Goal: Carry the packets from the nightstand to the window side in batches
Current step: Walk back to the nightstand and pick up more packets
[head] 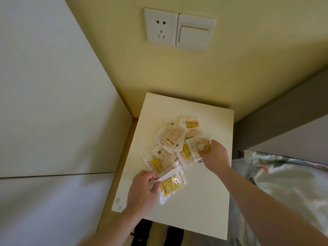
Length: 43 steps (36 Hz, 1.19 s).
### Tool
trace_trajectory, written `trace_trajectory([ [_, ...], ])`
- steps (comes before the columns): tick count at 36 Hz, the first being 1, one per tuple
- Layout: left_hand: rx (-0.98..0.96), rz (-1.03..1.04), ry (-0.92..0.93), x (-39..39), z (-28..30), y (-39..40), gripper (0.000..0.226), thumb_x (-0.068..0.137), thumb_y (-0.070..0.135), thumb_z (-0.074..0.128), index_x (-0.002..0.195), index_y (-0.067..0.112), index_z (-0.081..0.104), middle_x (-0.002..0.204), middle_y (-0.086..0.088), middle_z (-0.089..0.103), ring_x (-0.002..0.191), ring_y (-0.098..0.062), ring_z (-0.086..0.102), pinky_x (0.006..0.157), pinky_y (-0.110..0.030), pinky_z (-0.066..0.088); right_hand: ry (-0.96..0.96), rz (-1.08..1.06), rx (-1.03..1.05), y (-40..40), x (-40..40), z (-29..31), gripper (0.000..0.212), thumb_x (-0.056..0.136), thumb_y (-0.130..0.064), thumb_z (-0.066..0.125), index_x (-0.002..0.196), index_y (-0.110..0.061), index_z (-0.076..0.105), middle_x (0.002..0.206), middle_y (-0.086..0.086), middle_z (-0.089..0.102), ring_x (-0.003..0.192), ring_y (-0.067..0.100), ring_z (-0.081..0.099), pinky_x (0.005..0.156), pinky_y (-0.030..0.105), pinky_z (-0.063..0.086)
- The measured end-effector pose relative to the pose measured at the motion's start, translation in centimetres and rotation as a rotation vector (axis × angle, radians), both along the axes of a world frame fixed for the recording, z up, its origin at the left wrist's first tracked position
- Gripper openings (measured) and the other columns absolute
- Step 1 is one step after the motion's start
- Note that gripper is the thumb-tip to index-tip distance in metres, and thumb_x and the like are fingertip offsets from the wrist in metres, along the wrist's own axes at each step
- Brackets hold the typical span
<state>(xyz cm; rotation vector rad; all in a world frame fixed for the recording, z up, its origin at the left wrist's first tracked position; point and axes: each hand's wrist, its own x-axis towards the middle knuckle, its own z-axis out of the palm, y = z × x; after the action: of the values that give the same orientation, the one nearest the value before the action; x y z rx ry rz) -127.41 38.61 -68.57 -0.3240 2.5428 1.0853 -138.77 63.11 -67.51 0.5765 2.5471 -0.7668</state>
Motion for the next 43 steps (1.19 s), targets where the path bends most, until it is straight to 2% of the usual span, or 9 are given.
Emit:
trace_trajectory([
  [2, 0.067, 0.012, 0.007, 0.3, 0.4, -0.5, 0.010, 0.093, 0.026, 0.069, 0.091, 0.032, 0.061, 0.097, 0.022, 0.061, 0.095, -0.001, 0.060, 0.069, -0.009, 0.045, -0.030, -0.098, -0.089, 0.2, 1.4, 0.1, 0.025, 0.090, -0.022, 0.071, 0.105, -0.015, 0.052, 0.091, 0.000, 0.061, 0.071, 0.015, 0.060, 0.052, 0.028, 0.046],
  [5, 0.198, 0.068, -0.019, 0.4, 1.4, -1.3, 0.010, 0.096, 0.021, 0.065, 0.092, 0.029, 0.061, 0.096, 0.019, 0.068, 0.093, -0.004, 0.065, 0.068, -0.011, 0.050, -0.135, -0.129, -0.250, 1.1, 4.1, 0.6, 0.046, 0.082, -0.022, 0.079, 0.116, -0.021, 0.048, 0.101, -0.003, 0.064, 0.082, 0.017, 0.066, 0.054, 0.026, 0.049],
  [10, 0.223, 0.084, 0.027, -1.3, 2.5, -2.5, 0.012, 0.100, 0.018, 0.059, 0.090, 0.026, 0.061, 0.087, 0.014, 0.067, 0.078, 0.002, 0.063, 0.056, -0.013, 0.047, -0.257, -0.011, -0.214, 3.9, 8.0, 1.4, 0.011, 0.080, -0.022, 0.083, 0.085, -0.025, 0.073, 0.074, -0.005, 0.073, 0.070, 0.016, 0.068, 0.064, 0.034, 0.057],
  [12, 0.192, 0.081, 0.055, -2.4, 2.6, -2.6, 0.012, 0.101, 0.017, 0.056, 0.093, 0.024, 0.062, 0.084, 0.012, 0.066, 0.075, 0.001, 0.061, 0.057, -0.012, 0.045, -0.264, -0.043, -0.206, 4.6, 8.6, 1.9, 0.008, 0.080, -0.025, 0.083, 0.077, -0.022, 0.075, 0.067, -0.002, 0.073, 0.064, 0.020, 0.066, 0.065, 0.041, 0.056],
  [14, 0.166, 0.070, 0.047, -3.5, 2.8, -2.4, 0.013, 0.102, 0.016, 0.053, 0.095, 0.023, 0.061, 0.086, 0.011, 0.065, 0.076, 0.000, 0.062, 0.057, -0.009, 0.045, -0.255, -0.054, -0.191, 4.7, 8.8, 2.7, 0.014, 0.084, -0.026, 0.079, 0.074, -0.018, 0.073, 0.061, -0.002, 0.067, 0.058, 0.018, 0.060, 0.055, 0.031, 0.047],
  [26, 0.193, 0.000, -0.014, -2.8, 2.4, -0.2, 0.019, 0.105, 0.022, 0.044, 0.093, 0.033, 0.054, 0.099, 0.014, 0.064, 0.091, -0.007, 0.065, 0.060, -0.012, 0.049, 0.002, -0.318, -0.156, 4.8, 12.0, 3.0, 0.010, 0.090, -0.018, 0.073, 0.094, -0.013, 0.066, 0.079, -0.001, 0.068, 0.073, 0.017, 0.064, 0.055, 0.026, 0.042],
  [34, 0.153, 0.030, -0.026, -1.3, 1.9, -0.3, 0.020, 0.105, 0.021, 0.043, 0.093, 0.027, 0.058, 0.092, 0.011, 0.067, 0.080, -0.010, 0.066, 0.056, -0.016, 0.050, -0.170, -0.204, -0.201, 3.5, 15.1, 2.9, 0.014, 0.087, -0.021, 0.077, 0.084, -0.028, 0.066, 0.081, -0.008, 0.071, 0.069, 0.006, 0.065, 0.049, 0.014, 0.042],
  [38, 0.095, 0.066, -0.039, -1.1, 1.3, 0.0, 0.021, 0.104, 0.022, 0.042, 0.091, 0.028, 0.057, 0.081, 0.007, 0.066, 0.068, -0.012, 0.062, 0.052, -0.020, 0.044, -0.186, -0.181, -0.136, 2.1, 16.7, 1.3, 0.011, 0.090, -0.017, 0.072, 0.101, -0.020, 0.071, 0.110, 0.000, 0.057, 0.076, 0.004, 0.057, 0.047, 0.007, 0.041],
  [43, 0.102, 0.141, -0.092, -2.1, 1.4, 0.9, 0.020, 0.105, 0.020, 0.041, 0.096, 0.026, 0.058, 0.075, -0.001, 0.065, 0.057, -0.014, 0.059, 0.048, -0.031, 0.047, -0.220, -0.281, -0.134, 1.1, 18.0, 0.1, 0.024, 0.088, -0.015, 0.069, 0.104, -0.022, 0.053, 0.091, -0.005, 0.067, 0.074, 0.016, 0.070, 0.053, 0.027, 0.056],
])
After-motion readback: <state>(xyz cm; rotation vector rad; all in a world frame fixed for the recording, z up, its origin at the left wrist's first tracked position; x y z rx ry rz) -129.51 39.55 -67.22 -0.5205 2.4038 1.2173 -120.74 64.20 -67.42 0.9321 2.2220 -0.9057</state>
